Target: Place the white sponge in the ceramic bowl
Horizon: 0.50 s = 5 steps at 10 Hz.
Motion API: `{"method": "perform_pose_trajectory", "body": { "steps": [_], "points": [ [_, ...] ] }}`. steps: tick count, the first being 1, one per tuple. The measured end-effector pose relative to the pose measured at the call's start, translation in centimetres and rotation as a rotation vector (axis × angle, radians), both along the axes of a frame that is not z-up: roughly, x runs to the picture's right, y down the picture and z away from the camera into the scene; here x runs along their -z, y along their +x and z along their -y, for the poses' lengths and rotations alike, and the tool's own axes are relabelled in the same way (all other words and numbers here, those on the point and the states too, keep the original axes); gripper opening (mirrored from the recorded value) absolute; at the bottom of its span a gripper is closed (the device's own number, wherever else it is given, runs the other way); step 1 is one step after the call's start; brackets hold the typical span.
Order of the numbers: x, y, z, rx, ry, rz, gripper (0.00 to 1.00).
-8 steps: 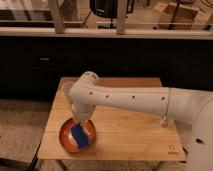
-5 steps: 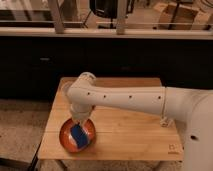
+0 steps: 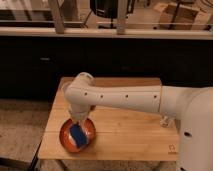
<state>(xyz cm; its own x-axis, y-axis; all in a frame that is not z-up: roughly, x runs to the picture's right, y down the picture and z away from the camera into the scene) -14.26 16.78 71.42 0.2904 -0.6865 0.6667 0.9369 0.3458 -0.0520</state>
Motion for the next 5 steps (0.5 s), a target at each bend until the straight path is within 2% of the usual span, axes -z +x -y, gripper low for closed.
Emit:
{"method": "perform_pose_trajectory", "body": {
  "steps": [3,5],
  "points": [
    [-0.42,0.38,-0.31,0.003,-0.006,-0.003,0.0],
    [-0.4,-0.32,-0.15,0.012,-0.003,-0.005,0.0]
  ]
}}
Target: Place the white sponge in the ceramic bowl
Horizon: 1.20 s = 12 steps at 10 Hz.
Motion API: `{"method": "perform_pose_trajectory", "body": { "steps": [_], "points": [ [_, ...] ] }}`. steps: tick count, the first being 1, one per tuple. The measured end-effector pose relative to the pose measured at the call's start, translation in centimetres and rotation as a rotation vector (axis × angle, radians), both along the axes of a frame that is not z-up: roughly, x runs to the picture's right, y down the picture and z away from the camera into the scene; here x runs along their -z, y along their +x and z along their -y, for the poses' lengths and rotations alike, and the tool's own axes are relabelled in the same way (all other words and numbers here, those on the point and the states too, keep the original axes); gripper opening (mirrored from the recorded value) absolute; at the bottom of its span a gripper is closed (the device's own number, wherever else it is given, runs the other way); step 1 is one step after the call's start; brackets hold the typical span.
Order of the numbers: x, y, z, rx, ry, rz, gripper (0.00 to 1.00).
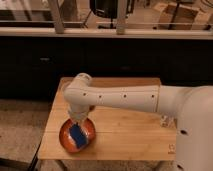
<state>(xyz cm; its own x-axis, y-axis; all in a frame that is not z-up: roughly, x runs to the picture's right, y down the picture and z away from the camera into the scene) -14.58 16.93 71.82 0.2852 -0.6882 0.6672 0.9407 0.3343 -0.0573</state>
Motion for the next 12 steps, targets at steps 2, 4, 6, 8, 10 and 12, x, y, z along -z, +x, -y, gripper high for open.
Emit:
{"method": "perform_pose_trajectory", "body": {
  "steps": [2,4,6,8,10,12],
  "points": [
    [-0.2,0.0,0.0,0.001,0.001,-0.003,0.0],
    [-0.4,-0.1,-0.3,-0.004,-0.002,-0.008,0.0],
    [-0.7,-0.4,-0.4,0.001,-0.001,-0.012,0.0],
    [-0.9,-0.4,-0.3,0.006,0.001,-0.018,0.0],
    [-1.1,-0.7,-0.3,0.012,0.001,-0.02,0.06],
    [-1.3,-0.7,-0.4,0.009,0.001,-0.026,0.11]
  ]
}}
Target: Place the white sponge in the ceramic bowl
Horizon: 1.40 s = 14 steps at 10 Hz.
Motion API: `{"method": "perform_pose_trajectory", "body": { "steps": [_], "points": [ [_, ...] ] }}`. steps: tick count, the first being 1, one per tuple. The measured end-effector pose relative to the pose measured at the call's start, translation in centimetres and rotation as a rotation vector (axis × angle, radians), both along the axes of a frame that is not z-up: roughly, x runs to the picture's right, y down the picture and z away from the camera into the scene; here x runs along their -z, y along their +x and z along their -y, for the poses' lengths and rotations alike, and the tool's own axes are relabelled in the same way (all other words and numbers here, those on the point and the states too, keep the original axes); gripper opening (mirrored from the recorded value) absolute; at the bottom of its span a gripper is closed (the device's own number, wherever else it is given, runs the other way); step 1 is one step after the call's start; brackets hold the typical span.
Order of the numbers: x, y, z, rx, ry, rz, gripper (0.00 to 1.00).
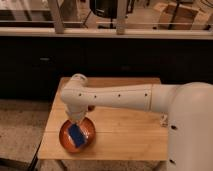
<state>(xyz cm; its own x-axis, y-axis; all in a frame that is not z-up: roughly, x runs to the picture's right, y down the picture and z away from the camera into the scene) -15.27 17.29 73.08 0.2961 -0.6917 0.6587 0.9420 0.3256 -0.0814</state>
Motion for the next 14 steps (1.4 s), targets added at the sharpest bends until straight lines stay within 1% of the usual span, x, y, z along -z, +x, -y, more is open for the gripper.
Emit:
{"method": "perform_pose_trajectory", "body": {
  "steps": [4,5,6,7,9,10,12,13,14],
  "points": [
    [-0.24,-0.12,-0.02,0.007,-0.001,-0.012,0.11],
    [-0.32,-0.02,0.11,0.008,0.0,-0.017,0.13],
    [-0.29,-0.08,0.15,0.007,-0.001,-0.017,0.18],
    [-0.3,-0.12,0.21,0.007,-0.002,-0.018,0.29],
    [-0.44,-0.22,0.02,0.004,-0.004,-0.023,0.39],
    [-0.55,-0.24,0.12,0.004,-0.001,-0.025,0.41],
    [-0.76,-0.35,0.02,0.007,-0.001,-0.028,0.33],
    [-0.79,-0.46,-0.08,0.005,-0.001,-0.029,0.21],
    [-0.76,-0.4,-0.07,-0.002,-0.003,-0.036,0.13]
  ]
}}
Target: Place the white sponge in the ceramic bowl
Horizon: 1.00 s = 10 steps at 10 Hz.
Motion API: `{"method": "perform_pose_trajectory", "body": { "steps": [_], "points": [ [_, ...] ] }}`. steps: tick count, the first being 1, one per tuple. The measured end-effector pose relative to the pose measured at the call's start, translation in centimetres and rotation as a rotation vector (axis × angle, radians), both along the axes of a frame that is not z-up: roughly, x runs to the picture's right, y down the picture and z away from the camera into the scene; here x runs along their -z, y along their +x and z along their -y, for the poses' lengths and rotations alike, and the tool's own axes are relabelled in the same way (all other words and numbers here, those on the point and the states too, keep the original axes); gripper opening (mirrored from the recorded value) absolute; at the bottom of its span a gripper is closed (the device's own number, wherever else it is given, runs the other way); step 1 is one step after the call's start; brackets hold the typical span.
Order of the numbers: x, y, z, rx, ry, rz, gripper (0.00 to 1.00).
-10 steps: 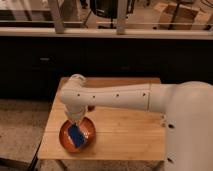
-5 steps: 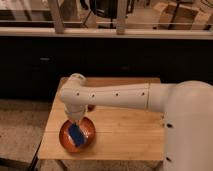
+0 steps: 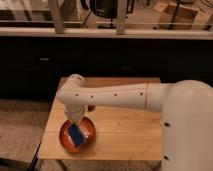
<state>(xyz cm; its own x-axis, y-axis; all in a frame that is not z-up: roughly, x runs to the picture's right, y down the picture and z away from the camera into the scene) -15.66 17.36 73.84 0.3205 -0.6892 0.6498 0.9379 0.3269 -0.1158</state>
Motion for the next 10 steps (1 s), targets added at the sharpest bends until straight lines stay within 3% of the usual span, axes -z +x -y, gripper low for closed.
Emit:
{"method": "perform_pose_trajectory", "body": {
  "steps": [1,3,7,9,10],
  "points": [
    [-0.02,0.12,0.05,-0.003,0.0,-0.003,0.05],
    [-0.33,-0.05,0.08,0.003,0.002,-0.005,0.06],
    [-0.48,-0.03,0.34,0.002,0.002,-0.016,0.46],
    [-0.48,-0.21,0.27,0.002,0.001,-0.017,0.5],
    [-0.59,-0.18,0.13,-0.002,0.001,-0.017,0.44]
  ]
}}
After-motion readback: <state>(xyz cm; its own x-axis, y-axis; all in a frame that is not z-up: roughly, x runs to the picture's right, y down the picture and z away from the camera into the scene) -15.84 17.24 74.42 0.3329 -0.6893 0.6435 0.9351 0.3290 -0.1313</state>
